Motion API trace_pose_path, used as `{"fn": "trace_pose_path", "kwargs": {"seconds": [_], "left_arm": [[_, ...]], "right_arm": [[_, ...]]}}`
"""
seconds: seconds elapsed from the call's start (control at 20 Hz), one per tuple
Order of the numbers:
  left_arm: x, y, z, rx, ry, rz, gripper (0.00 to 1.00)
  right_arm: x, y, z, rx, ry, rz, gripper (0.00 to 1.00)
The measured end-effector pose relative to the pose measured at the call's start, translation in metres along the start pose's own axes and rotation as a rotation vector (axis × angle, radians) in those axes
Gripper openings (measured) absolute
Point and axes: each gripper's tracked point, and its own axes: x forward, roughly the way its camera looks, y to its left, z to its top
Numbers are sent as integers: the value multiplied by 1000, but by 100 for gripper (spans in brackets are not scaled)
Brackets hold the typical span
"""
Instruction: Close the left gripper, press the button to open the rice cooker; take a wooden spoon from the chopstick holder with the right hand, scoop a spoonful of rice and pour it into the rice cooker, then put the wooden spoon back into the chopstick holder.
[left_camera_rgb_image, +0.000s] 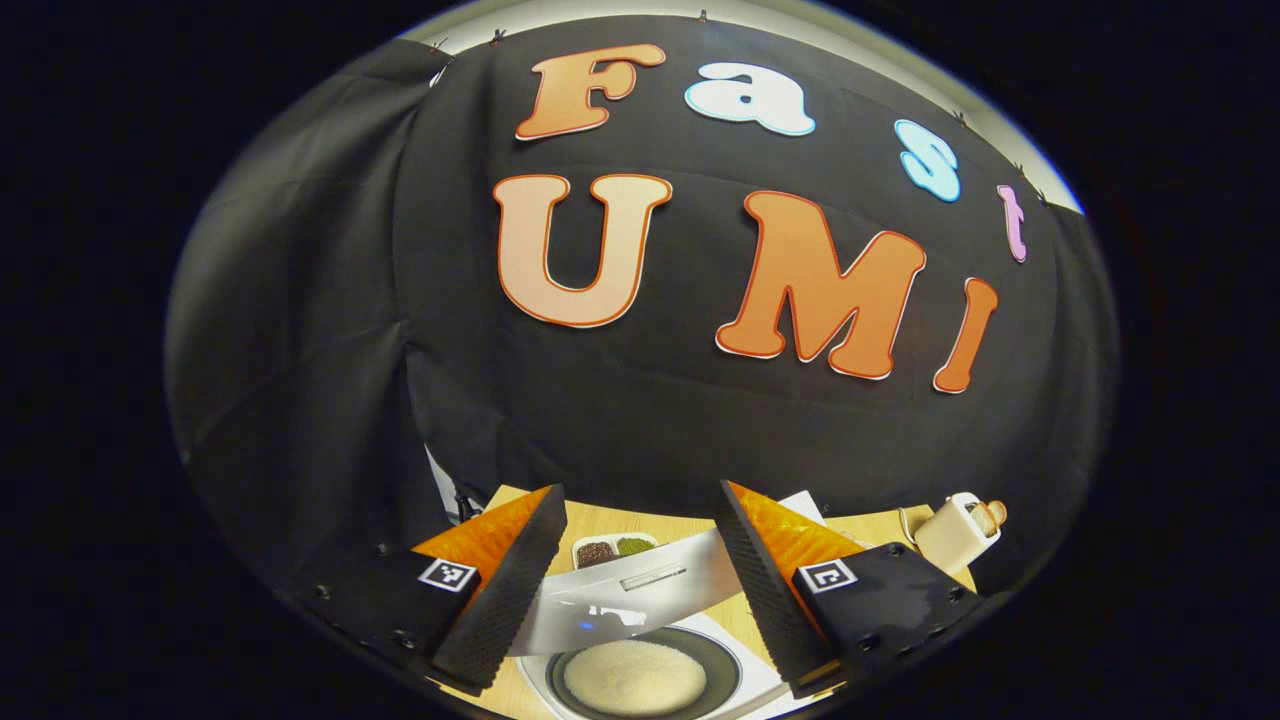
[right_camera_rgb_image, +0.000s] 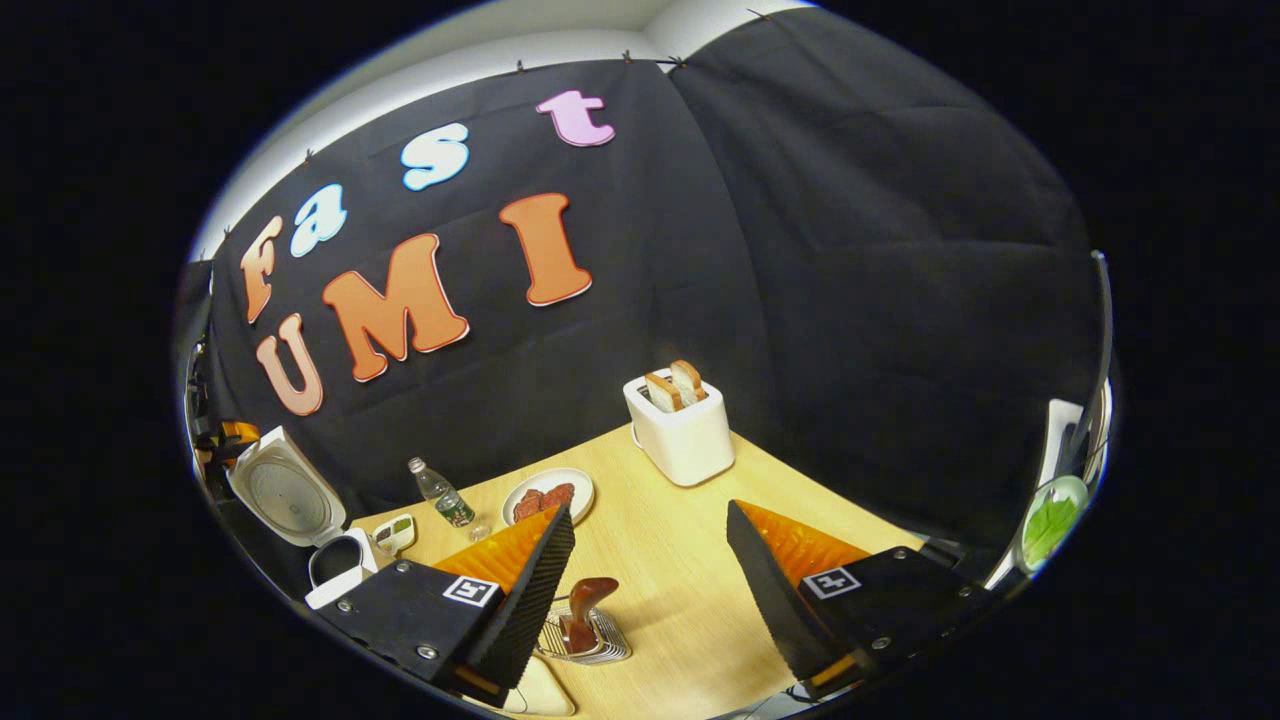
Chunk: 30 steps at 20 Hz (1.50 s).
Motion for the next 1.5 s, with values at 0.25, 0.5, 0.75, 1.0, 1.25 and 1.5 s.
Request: {"fn": "trace_pose_path", "kwargs": {"seconds": [0.25,0.5,0.75,1.0,1.25,1.5], "left_arm": [[-27,-17,-25,-2,15,-21,100],[-56,-38,-75,-23,74,-40,100],[-77,-56,-145,-14,123,-34,99],[-83,-56,-210,65,191,31,99],[-84,-54,-248,78,277,68,100],[-88,-52,-260,97,260,79,100]], "right_arm": [[-27,13,60,-147,-93,25,95],[-47,29,101,-267,-188,70,95],[-48,32,91,-284,-158,122,95],[-53,29,92,-328,-151,144,95],[-58,33,103,-342,-179,171,95],[-57,25,99,-339,-164,169,95]]}}
